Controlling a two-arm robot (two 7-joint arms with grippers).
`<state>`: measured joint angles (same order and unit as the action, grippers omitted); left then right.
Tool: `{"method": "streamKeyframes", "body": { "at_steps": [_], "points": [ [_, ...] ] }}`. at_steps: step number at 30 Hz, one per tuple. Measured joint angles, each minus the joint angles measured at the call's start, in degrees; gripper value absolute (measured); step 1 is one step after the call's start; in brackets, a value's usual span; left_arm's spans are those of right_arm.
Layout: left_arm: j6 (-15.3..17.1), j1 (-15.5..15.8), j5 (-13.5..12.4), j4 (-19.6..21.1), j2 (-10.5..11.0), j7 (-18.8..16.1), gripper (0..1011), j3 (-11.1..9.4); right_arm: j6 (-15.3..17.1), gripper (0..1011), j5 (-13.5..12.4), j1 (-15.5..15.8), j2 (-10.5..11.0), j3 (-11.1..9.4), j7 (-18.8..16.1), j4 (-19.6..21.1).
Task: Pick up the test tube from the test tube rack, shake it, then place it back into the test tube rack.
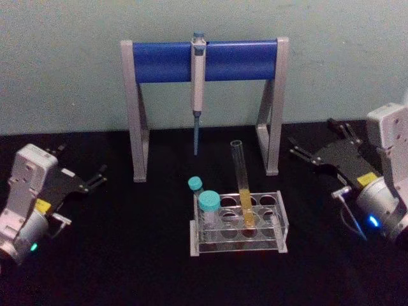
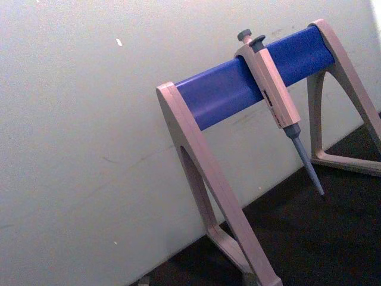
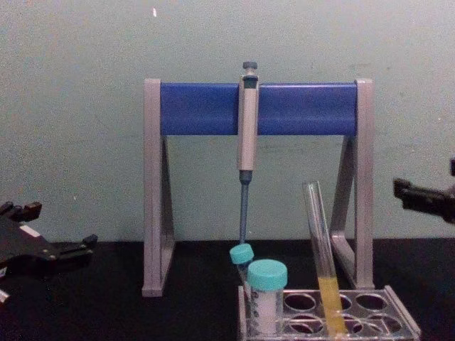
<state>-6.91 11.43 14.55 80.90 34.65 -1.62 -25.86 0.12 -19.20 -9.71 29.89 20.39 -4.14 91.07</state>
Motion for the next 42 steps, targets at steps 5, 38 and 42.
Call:
{"method": "streamKeyframes", "body": {
  "at_steps": [5,38,42],
  "points": [
    [0.0,0.0,0.0,0.0,0.0,0.0,1001,0.0,2.4,1000,1.6,1.4,-2.5,-0.9,4.7,-2.3],
    [0.0,0.0,0.0,0.0,0.0,0.0,1001,0.0,4.0,1000,0.8,2.0,-4.5,-2.4,4.6,-5.3],
    [0.0,0.0,0.0,0.0,0.0,0.0,1001,0.0,4.0,1000,0.8,2.0,-4.5,-2.3,4.6,-5.3]
  ]
}}
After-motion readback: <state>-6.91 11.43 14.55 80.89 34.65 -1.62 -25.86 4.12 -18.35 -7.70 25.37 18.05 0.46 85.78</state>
